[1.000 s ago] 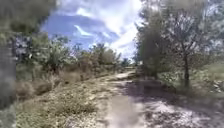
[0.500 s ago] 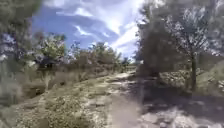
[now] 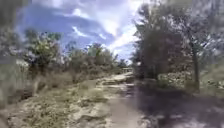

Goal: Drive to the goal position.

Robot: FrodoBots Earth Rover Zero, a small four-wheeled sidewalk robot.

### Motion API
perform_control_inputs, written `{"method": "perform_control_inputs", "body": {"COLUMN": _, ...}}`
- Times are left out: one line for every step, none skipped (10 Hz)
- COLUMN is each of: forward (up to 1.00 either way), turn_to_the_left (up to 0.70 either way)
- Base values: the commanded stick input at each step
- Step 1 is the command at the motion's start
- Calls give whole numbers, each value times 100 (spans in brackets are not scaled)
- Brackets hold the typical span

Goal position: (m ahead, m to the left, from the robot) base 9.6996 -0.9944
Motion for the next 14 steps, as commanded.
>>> {"method": "perform_control_inputs", "body": {"forward": 70, "turn_to_the_left": 0}}
{"method": "perform_control_inputs", "body": {"forward": 70, "turn_to_the_left": 0}}
{"method": "perform_control_inputs", "body": {"forward": 70, "turn_to_the_left": 0}}
{"method": "perform_control_inputs", "body": {"forward": 70, "turn_to_the_left": 0}}
{"method": "perform_control_inputs", "body": {"forward": 70, "turn_to_the_left": 0}}
{"method": "perform_control_inputs", "body": {"forward": 70, "turn_to_the_left": 0}}
{"method": "perform_control_inputs", "body": {"forward": 70, "turn_to_the_left": 0}}
{"method": "perform_control_inputs", "body": {"forward": 70, "turn_to_the_left": 0}}
{"method": "perform_control_inputs", "body": {"forward": 70, "turn_to_the_left": 0}}
{"method": "perform_control_inputs", "body": {"forward": 70, "turn_to_the_left": 0}}
{"method": "perform_control_inputs", "body": {"forward": 70, "turn_to_the_left": 0}}
{"method": "perform_control_inputs", "body": {"forward": 70, "turn_to_the_left": 0}}
{"method": "perform_control_inputs", "body": {"forward": 70, "turn_to_the_left": -2}}
{"method": "perform_control_inputs", "body": {"forward": 70, "turn_to_the_left": -5}}
